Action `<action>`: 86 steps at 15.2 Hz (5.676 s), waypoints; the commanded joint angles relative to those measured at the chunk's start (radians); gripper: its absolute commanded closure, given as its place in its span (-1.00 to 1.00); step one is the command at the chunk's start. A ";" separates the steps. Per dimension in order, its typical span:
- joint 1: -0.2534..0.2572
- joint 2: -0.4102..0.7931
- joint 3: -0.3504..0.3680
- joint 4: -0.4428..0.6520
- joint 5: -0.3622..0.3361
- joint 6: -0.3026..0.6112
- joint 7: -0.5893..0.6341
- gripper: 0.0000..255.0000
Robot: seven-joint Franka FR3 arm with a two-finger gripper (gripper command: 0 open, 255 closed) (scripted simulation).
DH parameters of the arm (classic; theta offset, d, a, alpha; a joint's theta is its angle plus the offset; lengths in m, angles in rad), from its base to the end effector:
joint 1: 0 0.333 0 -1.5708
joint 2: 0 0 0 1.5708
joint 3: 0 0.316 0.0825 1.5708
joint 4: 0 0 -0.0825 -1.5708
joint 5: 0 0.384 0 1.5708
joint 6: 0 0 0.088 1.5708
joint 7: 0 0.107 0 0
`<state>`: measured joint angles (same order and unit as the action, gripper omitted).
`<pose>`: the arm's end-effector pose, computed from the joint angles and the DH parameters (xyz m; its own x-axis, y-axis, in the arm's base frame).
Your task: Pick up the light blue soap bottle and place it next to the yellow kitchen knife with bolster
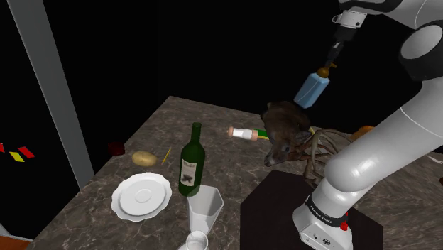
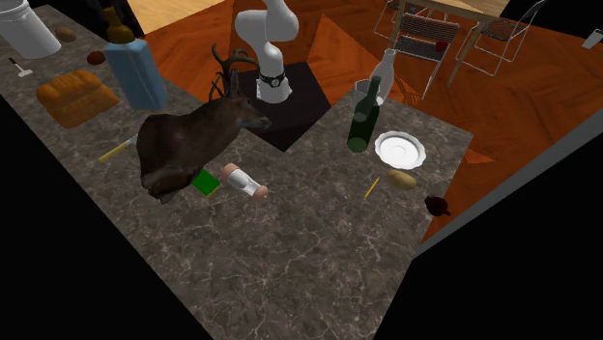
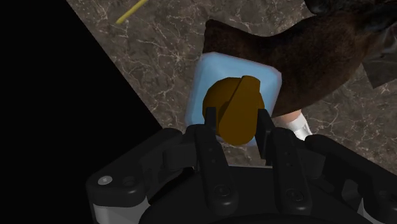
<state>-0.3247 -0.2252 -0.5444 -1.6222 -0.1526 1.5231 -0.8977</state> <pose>0.2734 -0.4063 0.6937 0.9993 0.0214 0.0307 0.0184 -0.9953 0.0949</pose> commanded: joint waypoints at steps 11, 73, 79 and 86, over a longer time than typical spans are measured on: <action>-0.054 0.052 -0.100 0.044 0.028 0.015 -0.167 1.00; -0.118 0.222 -0.164 -0.176 0.065 0.146 0.021 -1.00; -0.152 0.140 -0.199 -0.412 0.042 0.321 -0.006 -1.00; -0.200 0.121 -0.263 -0.627 0.056 0.526 -0.086 -1.00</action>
<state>-0.5188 -0.1099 -0.7971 -2.2237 -0.1046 2.0171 -0.9675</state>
